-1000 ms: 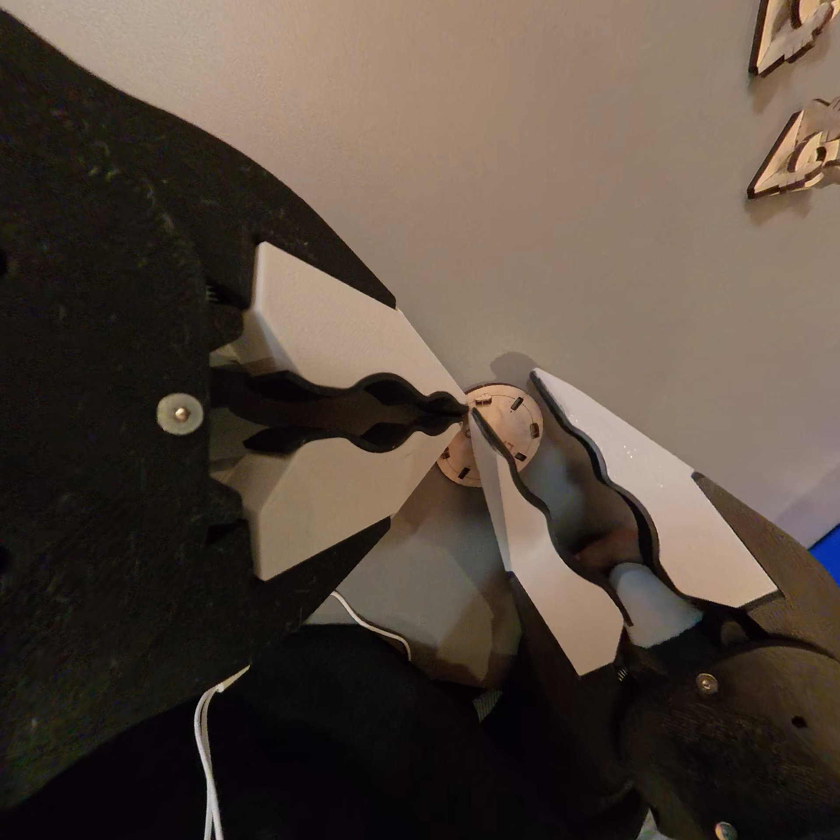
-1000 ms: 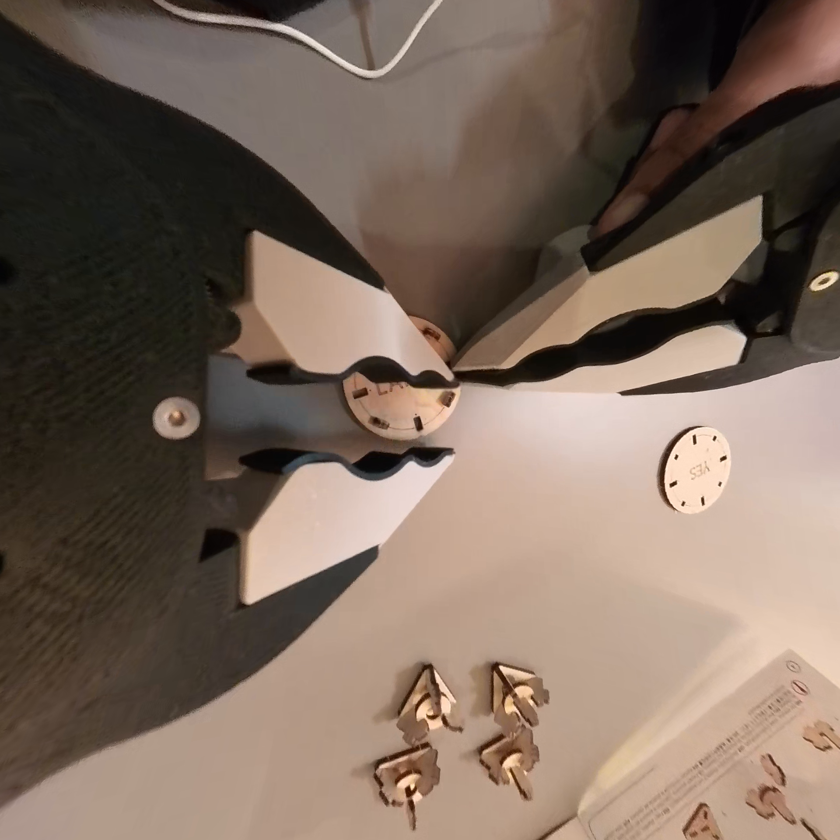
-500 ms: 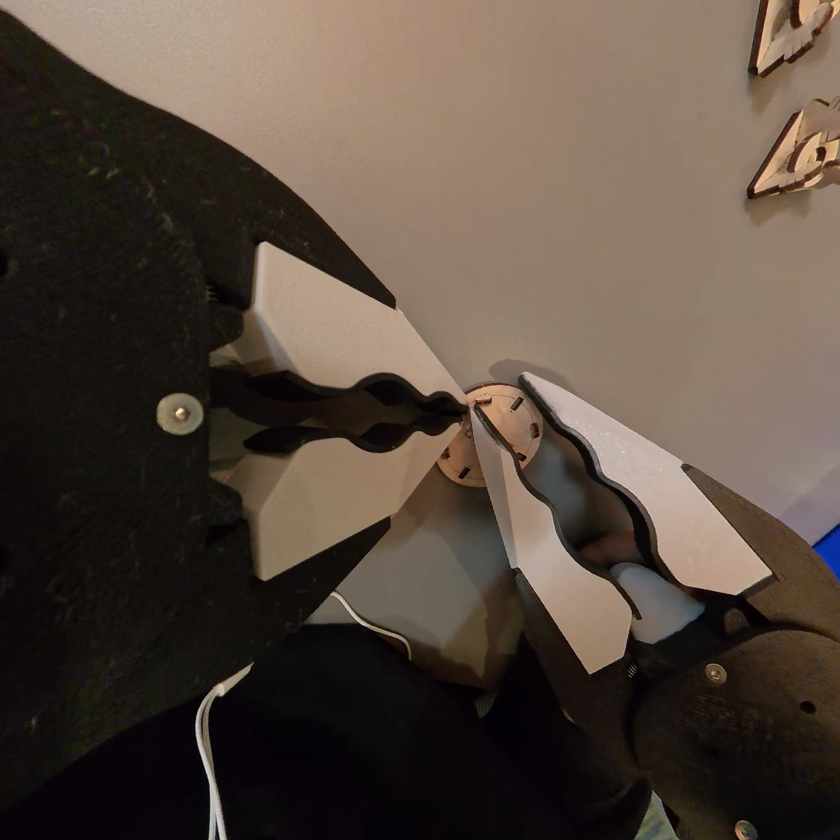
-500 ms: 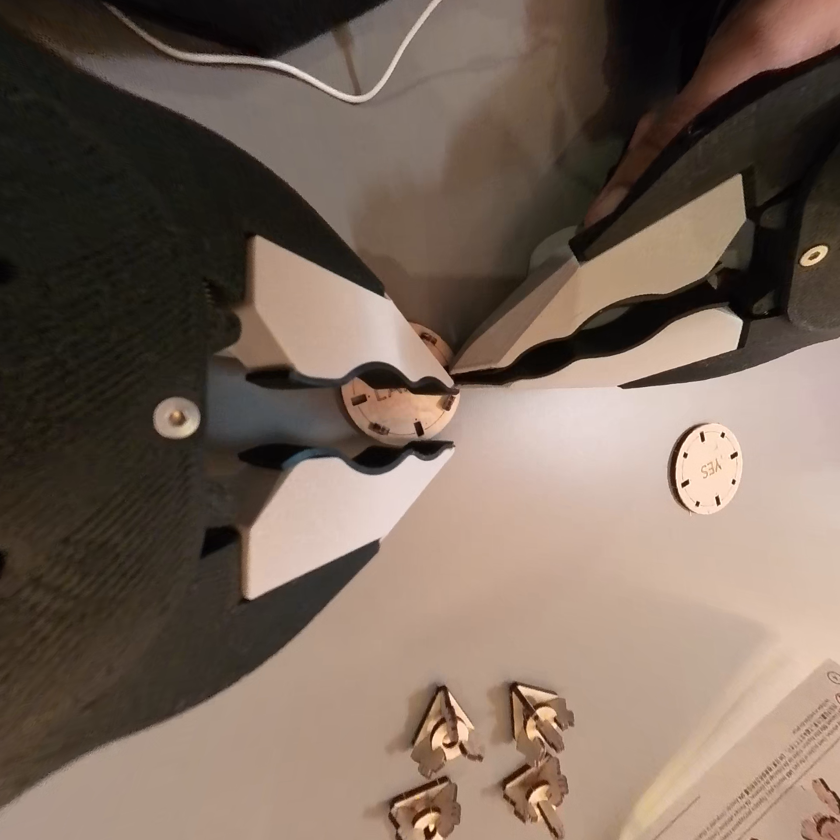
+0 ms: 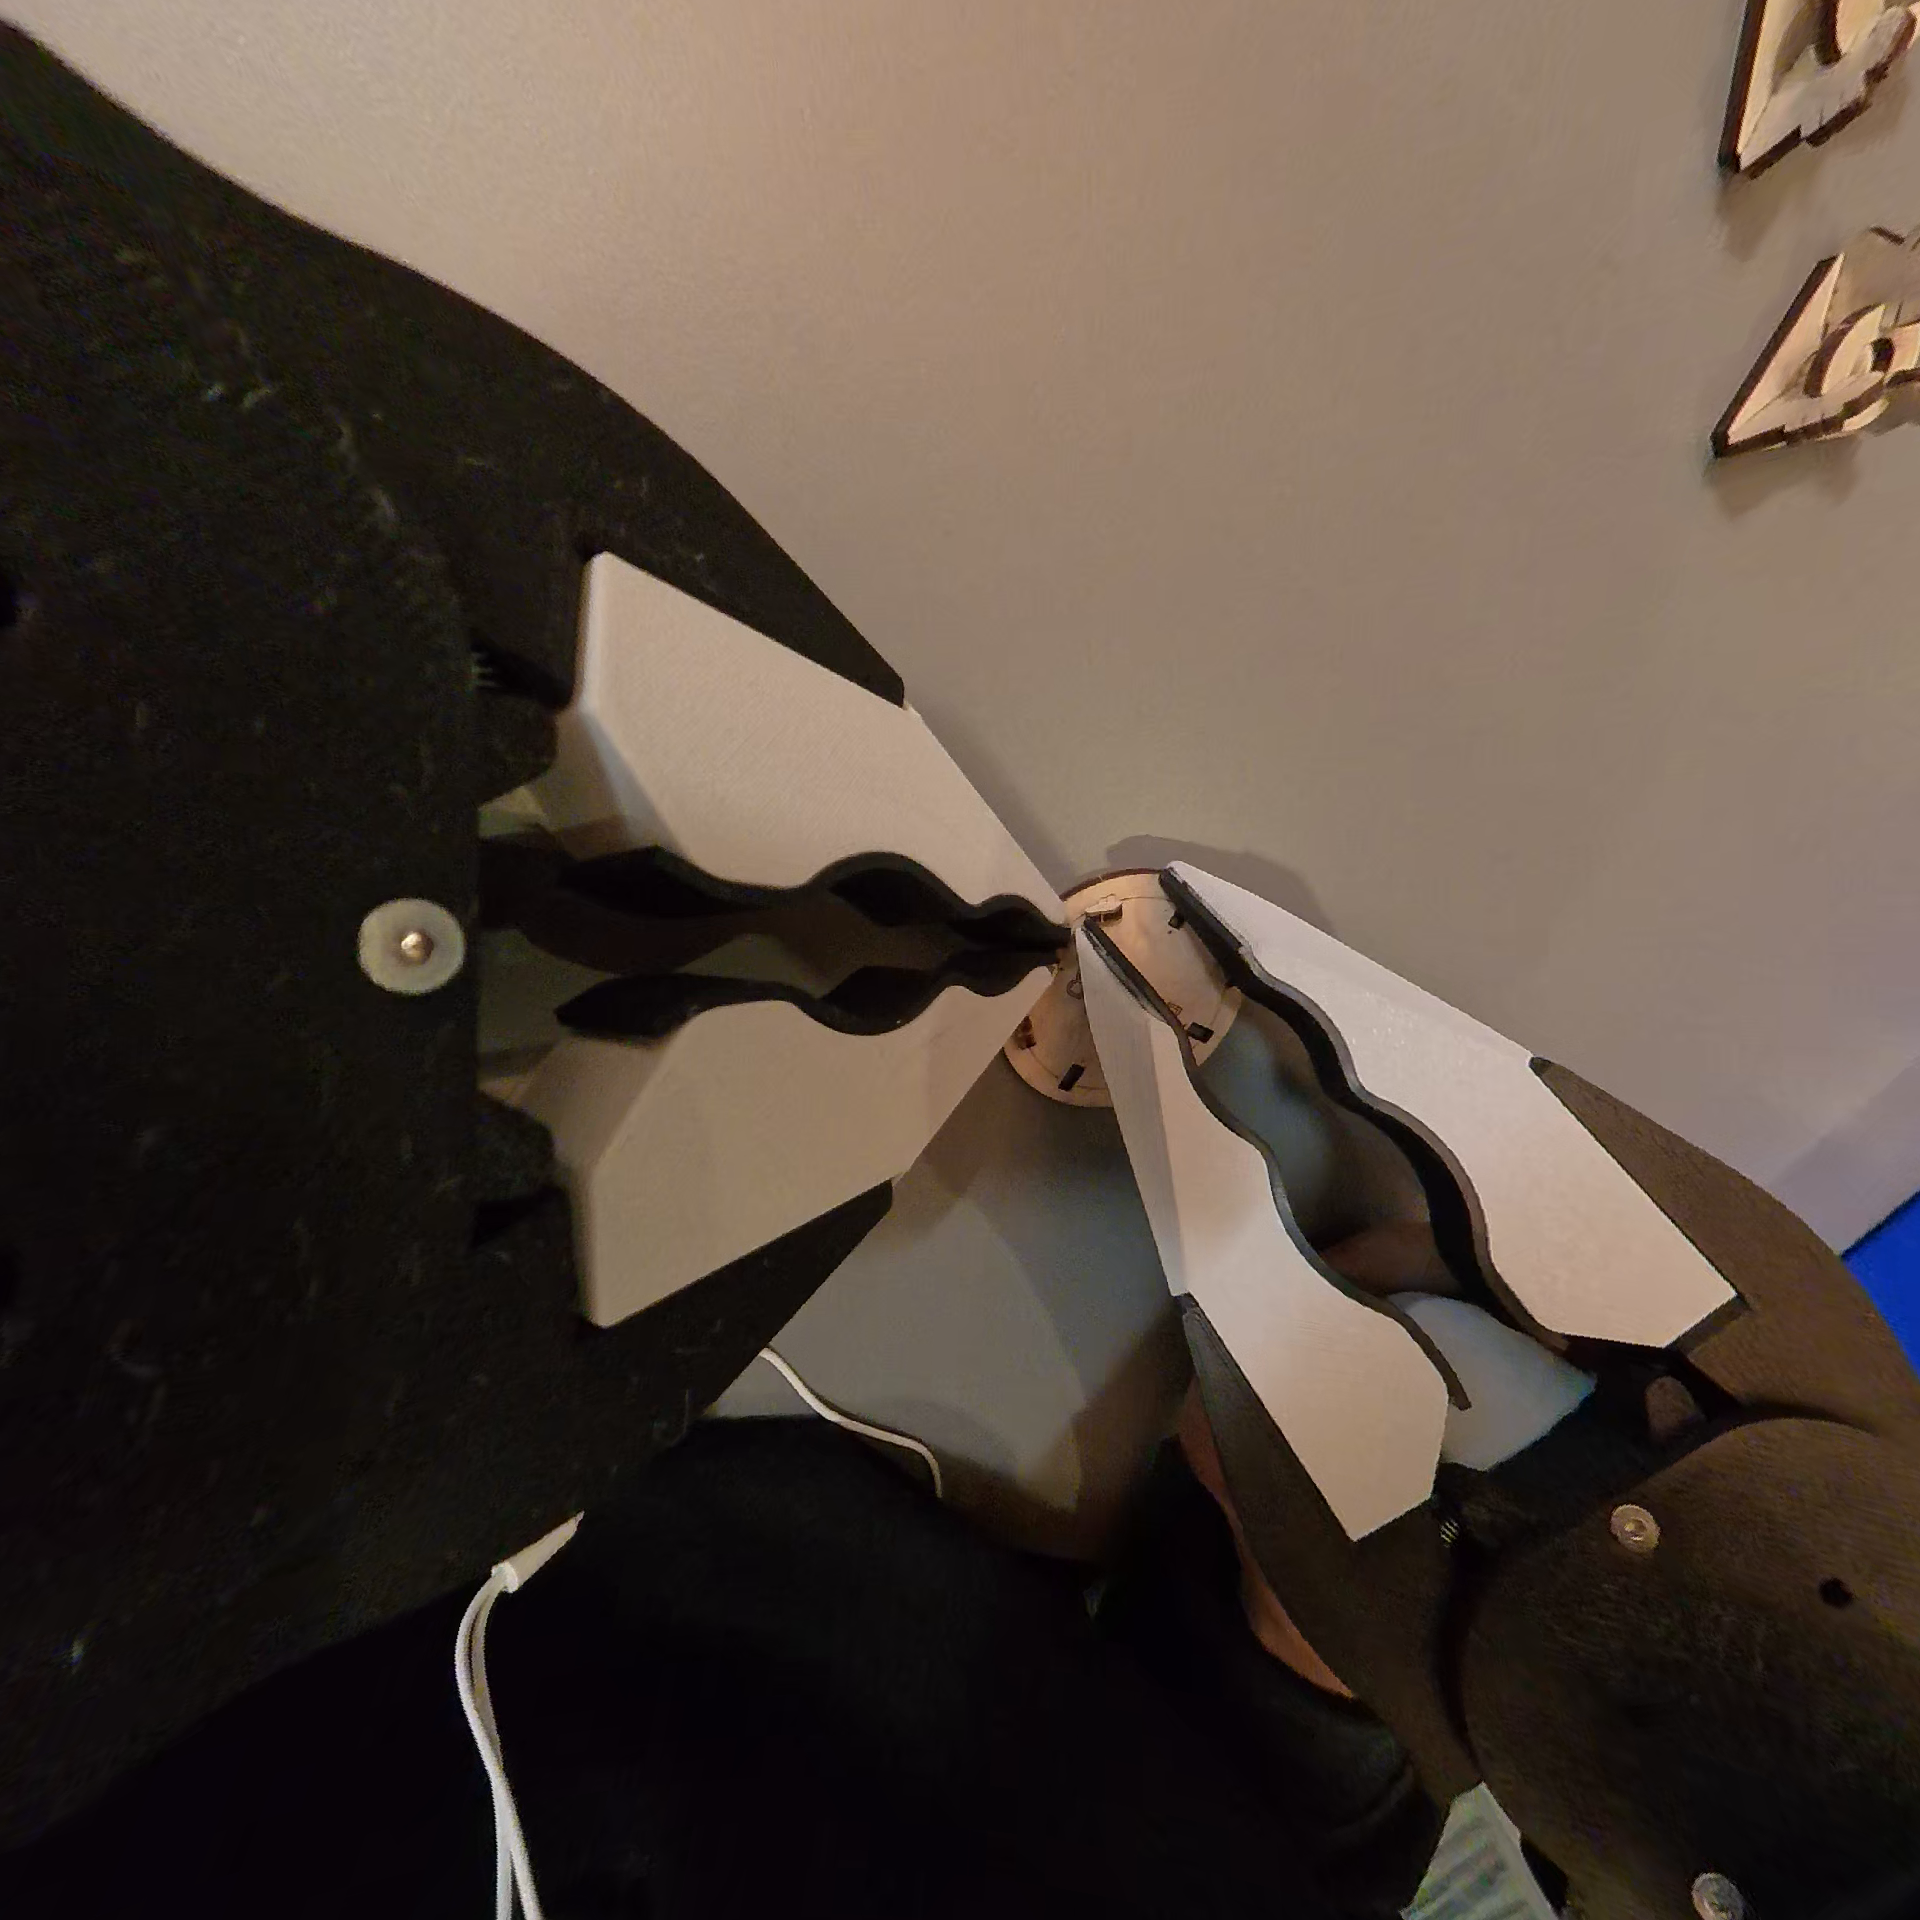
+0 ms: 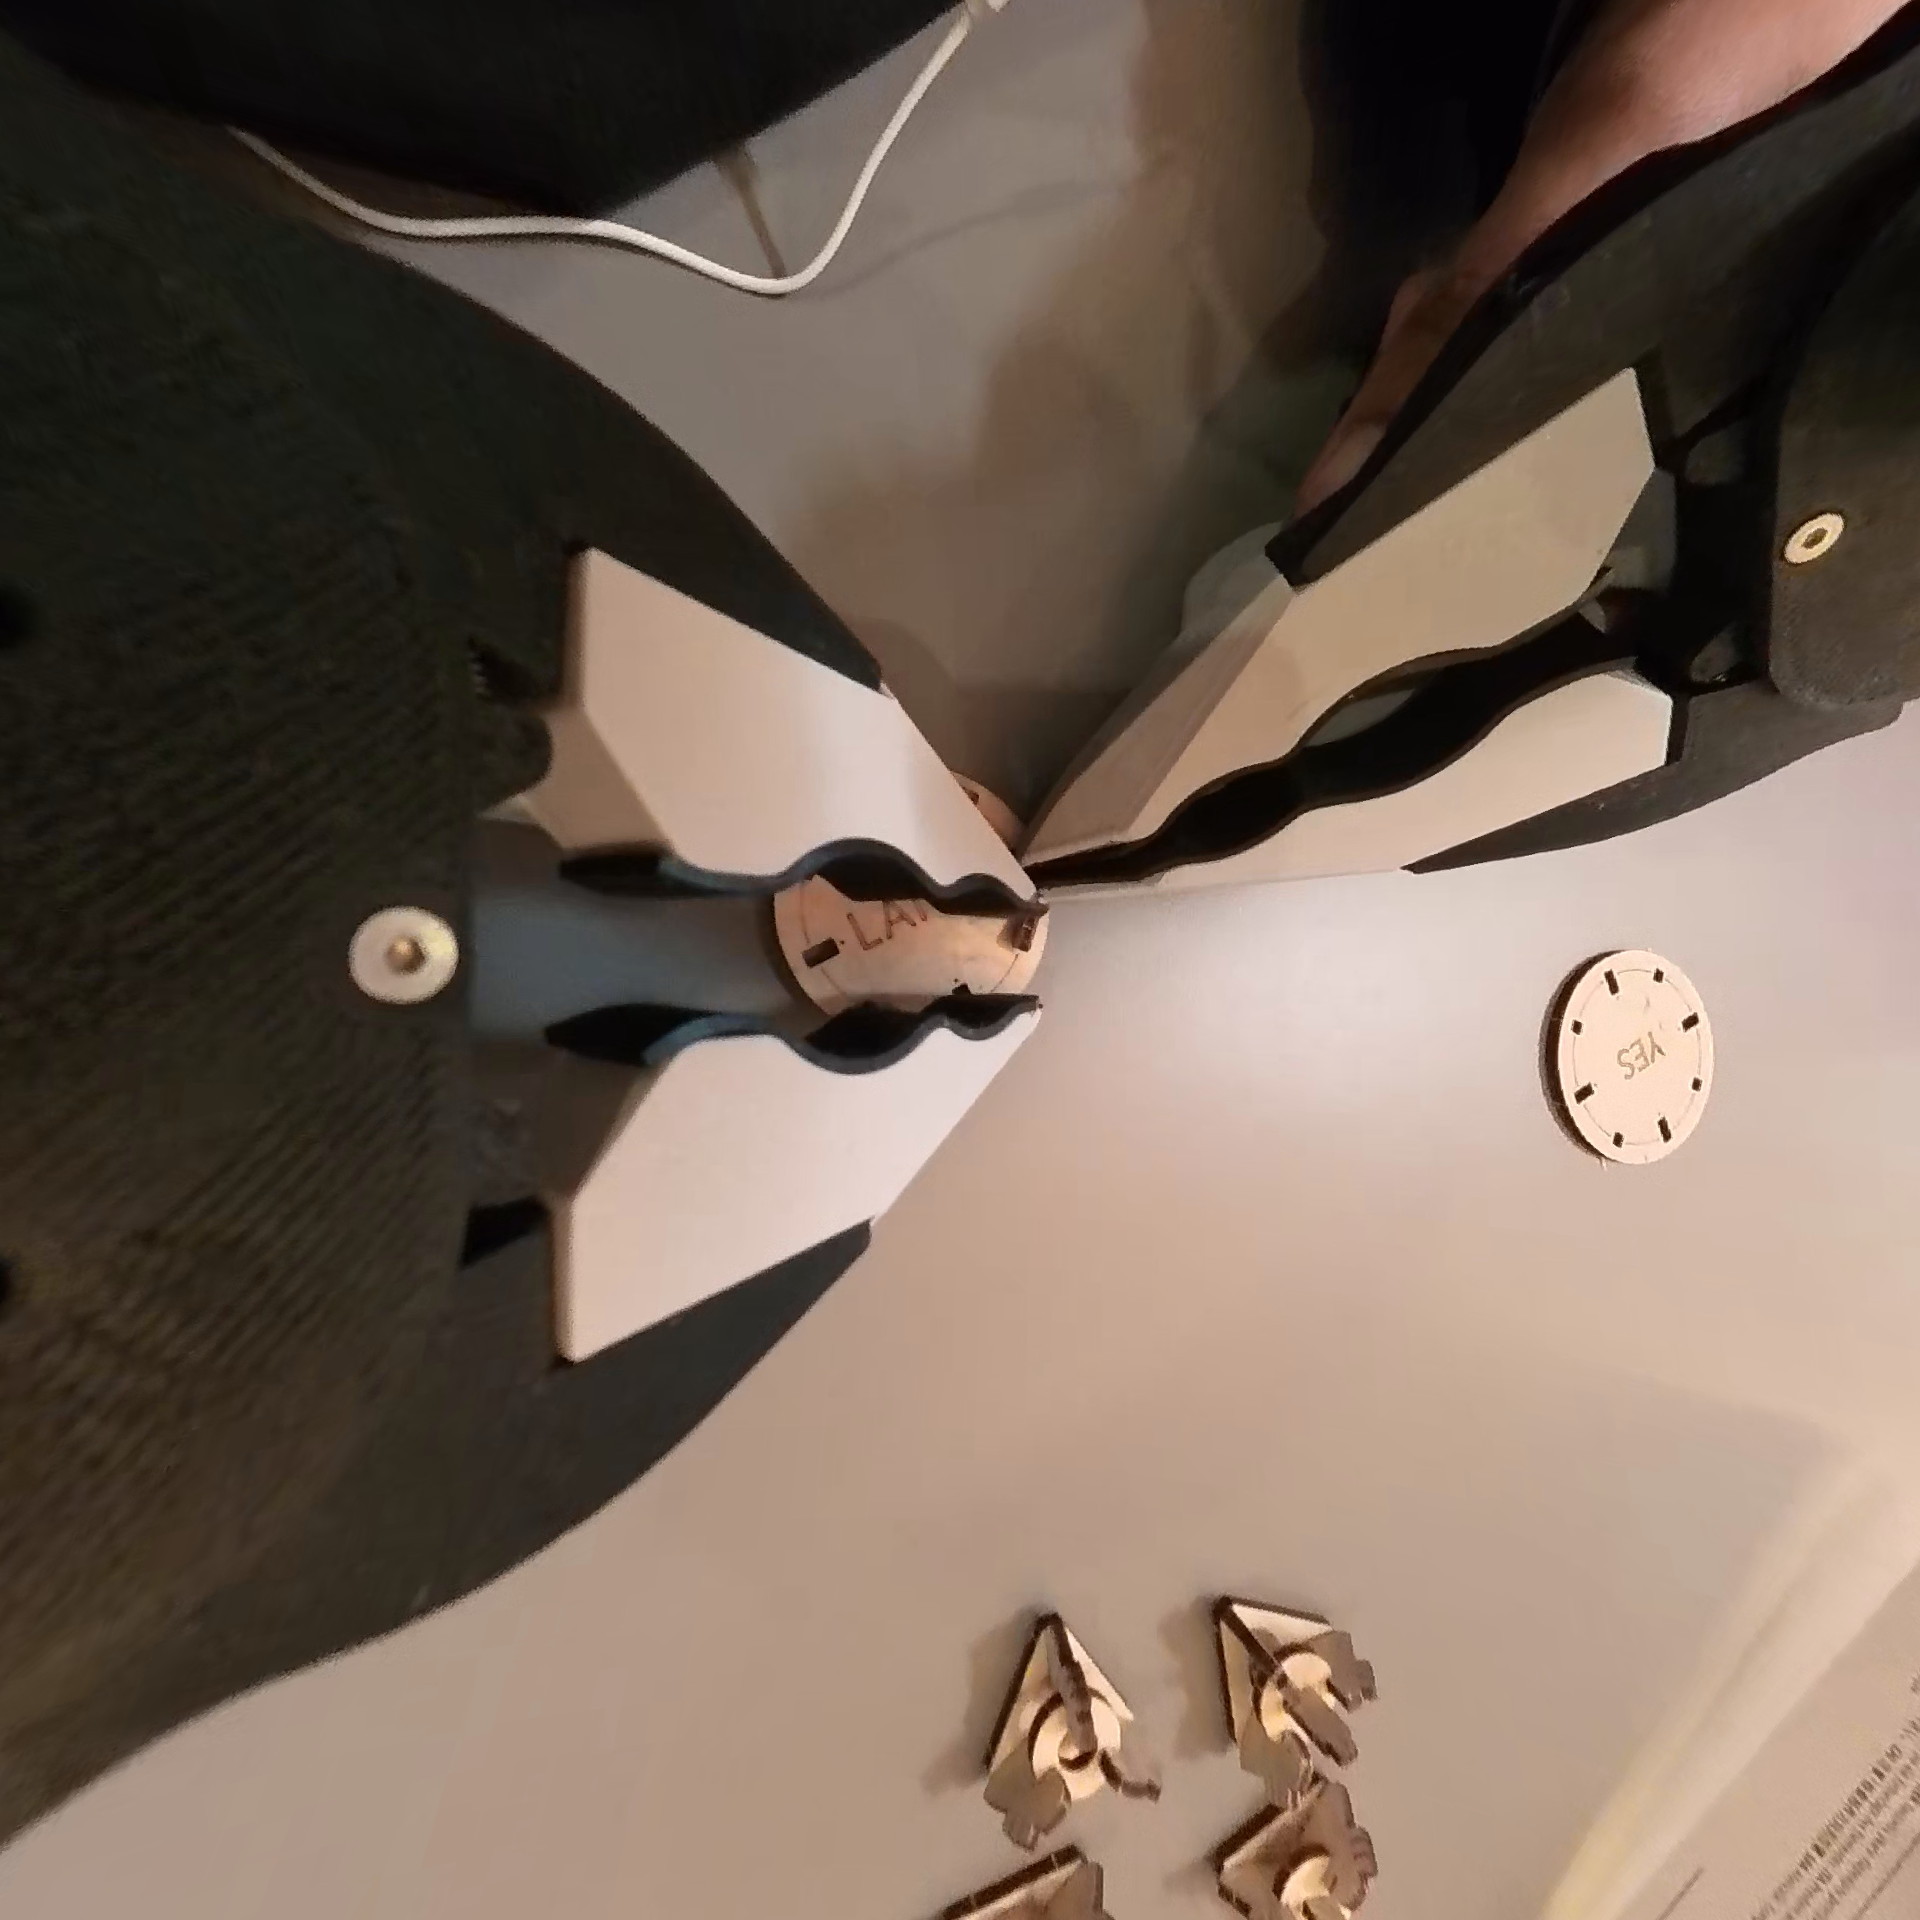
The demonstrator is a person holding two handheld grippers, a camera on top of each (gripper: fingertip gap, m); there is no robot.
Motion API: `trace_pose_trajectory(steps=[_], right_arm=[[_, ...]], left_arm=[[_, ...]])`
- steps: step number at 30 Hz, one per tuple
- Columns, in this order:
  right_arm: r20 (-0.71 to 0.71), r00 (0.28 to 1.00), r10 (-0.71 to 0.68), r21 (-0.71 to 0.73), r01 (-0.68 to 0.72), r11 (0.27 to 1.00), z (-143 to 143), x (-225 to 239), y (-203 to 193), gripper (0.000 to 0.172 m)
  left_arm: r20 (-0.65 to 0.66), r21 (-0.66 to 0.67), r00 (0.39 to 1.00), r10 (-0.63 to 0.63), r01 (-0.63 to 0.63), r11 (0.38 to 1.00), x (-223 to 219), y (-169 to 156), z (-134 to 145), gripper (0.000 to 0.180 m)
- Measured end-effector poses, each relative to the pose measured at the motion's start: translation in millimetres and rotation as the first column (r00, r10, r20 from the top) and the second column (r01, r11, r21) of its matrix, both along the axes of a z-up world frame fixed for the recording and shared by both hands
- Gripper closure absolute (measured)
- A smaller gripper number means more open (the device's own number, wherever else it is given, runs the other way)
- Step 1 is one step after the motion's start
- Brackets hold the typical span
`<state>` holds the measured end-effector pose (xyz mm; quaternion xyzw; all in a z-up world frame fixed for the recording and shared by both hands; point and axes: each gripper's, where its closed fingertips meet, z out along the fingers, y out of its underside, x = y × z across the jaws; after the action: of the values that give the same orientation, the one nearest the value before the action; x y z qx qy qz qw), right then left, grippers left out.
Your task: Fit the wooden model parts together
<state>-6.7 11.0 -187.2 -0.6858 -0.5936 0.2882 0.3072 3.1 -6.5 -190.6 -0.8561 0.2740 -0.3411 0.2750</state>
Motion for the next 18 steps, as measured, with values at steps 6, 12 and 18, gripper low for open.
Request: trace_pose_trajectory(steps=[6, 12, 18], right_arm=[[-0.001, 1.000, 0.018, -0.004, -0.018, 1.000, 0.0, -1.4, -3.5, 0.167], [-0.001, 1.000, 0.018, -0.009, -0.018, 1.000, 0.0, -1.5, -3.4, 0.167], [-0.001, 1.000, 0.022, -0.006, -0.022, 1.000, 0.1, -1.5, -3.3, 0.168]], left_arm=[[0.000, 0.001, 1.000, 0.001, -0.001, 1.000, -0.1, -0.1, 0.1, 0.180], [-0.001, 0.001, 1.000, 0.001, -0.001, 1.000, -0.3, -0.2, 0.2, 0.180], [-0.009, 0.007, 1.000, -0.002, 0.002, 1.000, -0.1, -0.8, 0.1, 0.179]])
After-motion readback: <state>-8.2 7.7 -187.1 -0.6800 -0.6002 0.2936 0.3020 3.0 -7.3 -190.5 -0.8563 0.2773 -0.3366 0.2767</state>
